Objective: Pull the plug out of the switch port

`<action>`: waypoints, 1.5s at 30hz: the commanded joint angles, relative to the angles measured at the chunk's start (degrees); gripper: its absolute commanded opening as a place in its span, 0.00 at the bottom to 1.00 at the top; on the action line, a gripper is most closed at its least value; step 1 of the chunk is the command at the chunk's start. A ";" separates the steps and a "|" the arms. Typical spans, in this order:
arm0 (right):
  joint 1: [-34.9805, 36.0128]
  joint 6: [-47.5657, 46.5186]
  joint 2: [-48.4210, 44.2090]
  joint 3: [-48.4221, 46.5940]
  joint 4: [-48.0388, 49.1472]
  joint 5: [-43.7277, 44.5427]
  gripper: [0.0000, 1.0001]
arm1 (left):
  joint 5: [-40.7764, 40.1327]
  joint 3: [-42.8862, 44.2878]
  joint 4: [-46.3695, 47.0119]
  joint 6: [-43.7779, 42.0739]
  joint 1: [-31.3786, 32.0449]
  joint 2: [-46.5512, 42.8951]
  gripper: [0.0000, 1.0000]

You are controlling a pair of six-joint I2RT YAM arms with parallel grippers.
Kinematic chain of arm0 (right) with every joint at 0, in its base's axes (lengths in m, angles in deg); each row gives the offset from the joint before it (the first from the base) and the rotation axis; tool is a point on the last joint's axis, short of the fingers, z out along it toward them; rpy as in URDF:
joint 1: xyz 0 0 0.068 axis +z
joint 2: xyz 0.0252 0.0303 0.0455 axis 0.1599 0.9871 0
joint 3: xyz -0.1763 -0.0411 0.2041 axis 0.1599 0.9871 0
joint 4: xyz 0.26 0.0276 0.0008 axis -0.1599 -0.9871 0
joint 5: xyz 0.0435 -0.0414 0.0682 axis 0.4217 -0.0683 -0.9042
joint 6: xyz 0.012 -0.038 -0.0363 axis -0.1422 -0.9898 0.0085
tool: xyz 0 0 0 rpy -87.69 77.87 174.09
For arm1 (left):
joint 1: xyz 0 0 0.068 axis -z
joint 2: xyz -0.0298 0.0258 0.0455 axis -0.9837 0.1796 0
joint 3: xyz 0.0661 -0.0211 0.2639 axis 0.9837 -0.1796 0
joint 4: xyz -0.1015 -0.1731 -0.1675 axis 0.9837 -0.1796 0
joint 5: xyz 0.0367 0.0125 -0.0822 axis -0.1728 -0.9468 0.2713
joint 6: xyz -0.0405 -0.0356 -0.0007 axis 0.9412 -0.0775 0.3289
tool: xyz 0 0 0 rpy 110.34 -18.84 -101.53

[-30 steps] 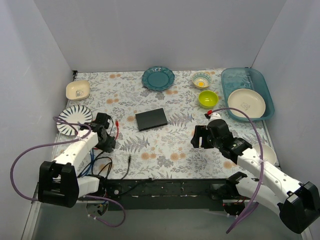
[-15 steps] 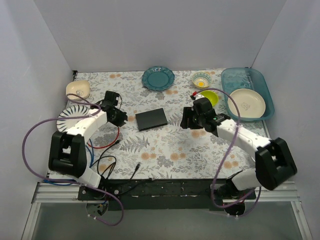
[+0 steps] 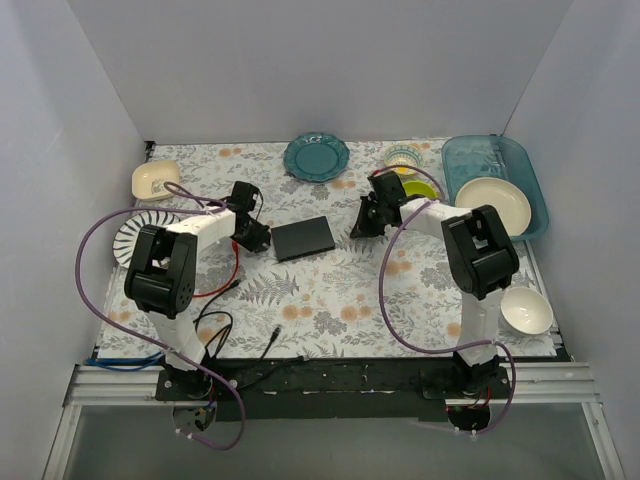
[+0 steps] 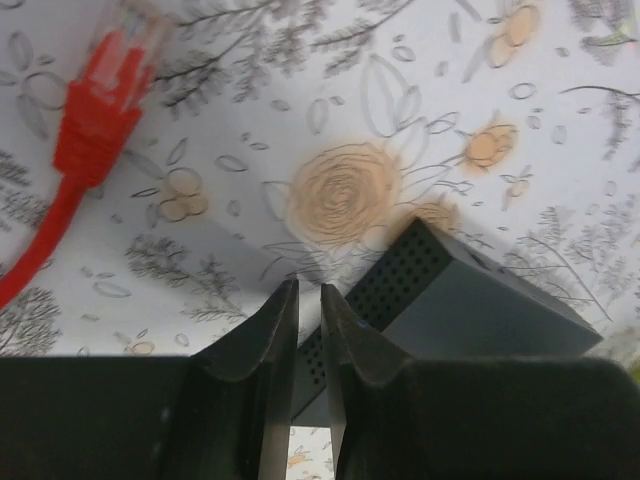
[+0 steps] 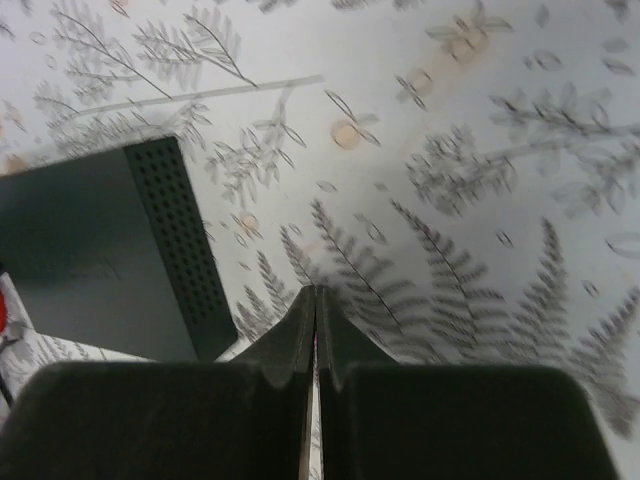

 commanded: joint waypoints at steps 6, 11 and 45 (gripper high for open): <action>0.69 0.14 8.97 -9.72 0.78 -11.94 0.04 | 9.26 -1.87 3.60 -2.32 0.47 4.95 0.16; 1.66 -1.18 7.14 -3.50 2.97 -13.27 0.04 | 10.23 0.41 4.75 -6.97 4.33 6.36 0.15; 2.19 -2.93 -15.46 22.45 2.36 -6.41 0.03 | 8.83 -15.92 0.53 -2.42 21.83 -8.14 0.13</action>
